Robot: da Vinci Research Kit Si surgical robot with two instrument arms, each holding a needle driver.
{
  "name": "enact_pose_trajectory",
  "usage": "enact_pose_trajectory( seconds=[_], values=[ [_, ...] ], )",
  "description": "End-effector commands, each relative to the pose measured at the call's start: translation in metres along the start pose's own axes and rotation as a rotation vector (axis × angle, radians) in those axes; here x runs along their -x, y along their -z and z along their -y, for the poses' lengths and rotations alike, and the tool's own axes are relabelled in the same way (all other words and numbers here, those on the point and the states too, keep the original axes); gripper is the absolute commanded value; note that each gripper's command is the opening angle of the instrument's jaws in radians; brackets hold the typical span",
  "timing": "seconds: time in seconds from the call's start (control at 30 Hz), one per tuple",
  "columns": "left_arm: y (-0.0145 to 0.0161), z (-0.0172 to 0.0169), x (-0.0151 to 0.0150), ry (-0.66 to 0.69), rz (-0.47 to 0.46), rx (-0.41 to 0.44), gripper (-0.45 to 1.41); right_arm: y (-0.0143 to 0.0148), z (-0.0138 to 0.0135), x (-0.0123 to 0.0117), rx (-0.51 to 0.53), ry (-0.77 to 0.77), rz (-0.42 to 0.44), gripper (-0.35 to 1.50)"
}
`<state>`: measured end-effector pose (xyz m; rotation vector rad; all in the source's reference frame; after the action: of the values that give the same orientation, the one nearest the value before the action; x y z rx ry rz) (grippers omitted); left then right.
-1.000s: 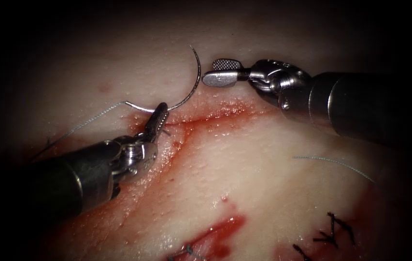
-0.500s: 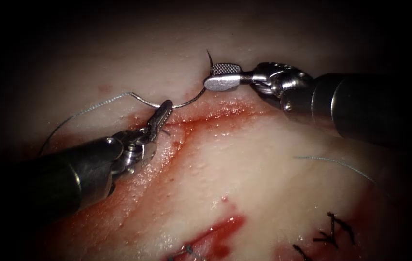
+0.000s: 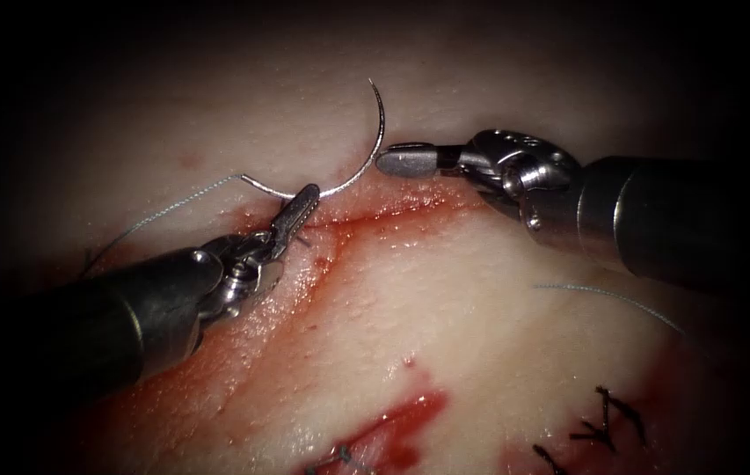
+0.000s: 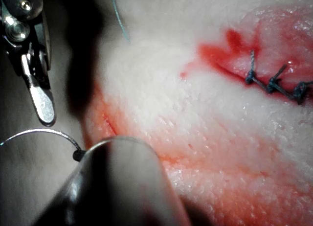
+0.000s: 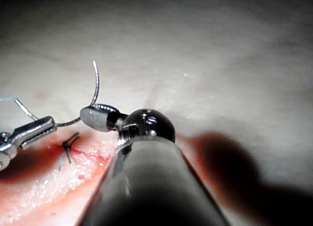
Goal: Wound Closure
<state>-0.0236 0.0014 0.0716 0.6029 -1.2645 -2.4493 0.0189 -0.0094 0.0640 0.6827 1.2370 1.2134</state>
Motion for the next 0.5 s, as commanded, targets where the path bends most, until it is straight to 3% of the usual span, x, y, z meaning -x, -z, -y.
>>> enact_pose_trajectory(
  seconds=[0.03,0.13,0.5],
  values=[
    [-0.0009,0.0002,0.0001,0.002,0.001,-0.009,-0.45,-0.0011,-0.0003,-0.0007,-0.002,-0.024,-0.004,1.25],
    [-0.0007,0.0006,0.0004,-0.012,-0.003,-0.017,-0.45,-0.0013,-0.0005,-0.0011,-0.012,-0.052,-0.029,1.45],
    [-0.0004,0.0018,0.0007,-0.181,-0.112,-0.062,-0.45,-0.0023,0.0000,-0.0019,-0.040,-0.106,-0.088,1.48]
  ],
)
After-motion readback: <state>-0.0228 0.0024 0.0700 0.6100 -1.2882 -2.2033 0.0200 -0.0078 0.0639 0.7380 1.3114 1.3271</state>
